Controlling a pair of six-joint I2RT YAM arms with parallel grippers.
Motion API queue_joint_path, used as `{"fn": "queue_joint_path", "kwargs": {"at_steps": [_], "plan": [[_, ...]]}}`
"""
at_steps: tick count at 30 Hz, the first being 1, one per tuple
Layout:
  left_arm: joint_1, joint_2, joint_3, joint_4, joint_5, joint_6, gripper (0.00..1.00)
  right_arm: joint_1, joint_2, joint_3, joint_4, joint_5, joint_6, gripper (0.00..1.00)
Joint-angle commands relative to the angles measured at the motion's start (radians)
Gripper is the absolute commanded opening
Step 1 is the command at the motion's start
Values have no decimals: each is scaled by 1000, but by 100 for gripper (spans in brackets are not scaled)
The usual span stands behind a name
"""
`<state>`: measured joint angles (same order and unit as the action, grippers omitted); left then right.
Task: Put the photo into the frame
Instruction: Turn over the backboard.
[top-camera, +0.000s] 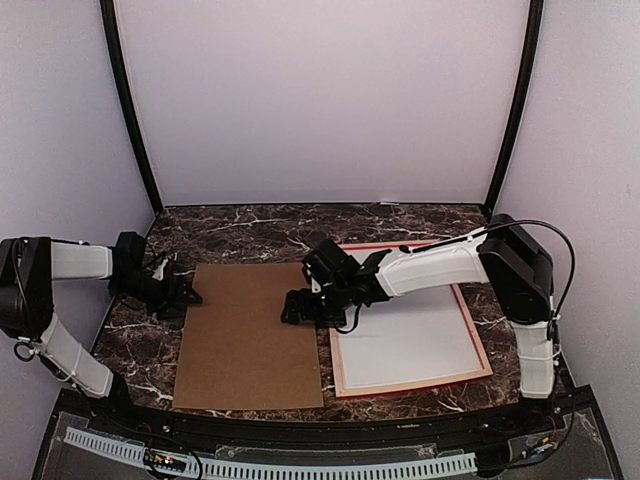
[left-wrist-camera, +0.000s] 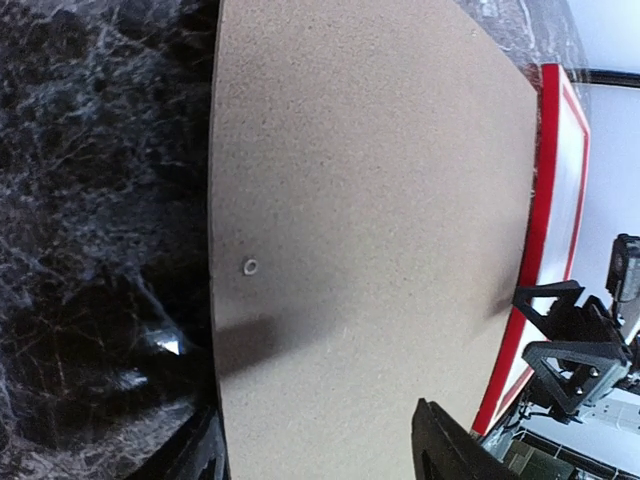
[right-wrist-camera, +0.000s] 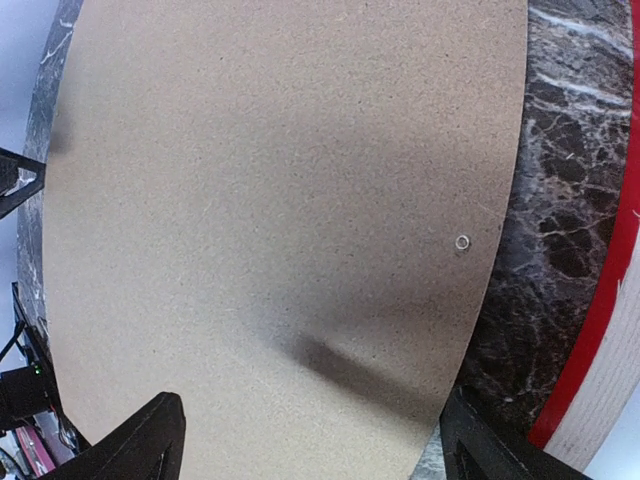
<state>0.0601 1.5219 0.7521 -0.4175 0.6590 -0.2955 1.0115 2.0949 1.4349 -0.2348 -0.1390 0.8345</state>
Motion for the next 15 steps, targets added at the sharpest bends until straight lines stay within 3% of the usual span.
{"fn": "queue_joint_path", "kwargs": {"at_steps": [1,15], "plan": [[-24,-111,-10,34,253,-41,64,6,-1,-33,62,-65,-6,89],[-28,-289,54,-11,372,-70,50,-16,-10,-117,181,-160,-56,87]]}}
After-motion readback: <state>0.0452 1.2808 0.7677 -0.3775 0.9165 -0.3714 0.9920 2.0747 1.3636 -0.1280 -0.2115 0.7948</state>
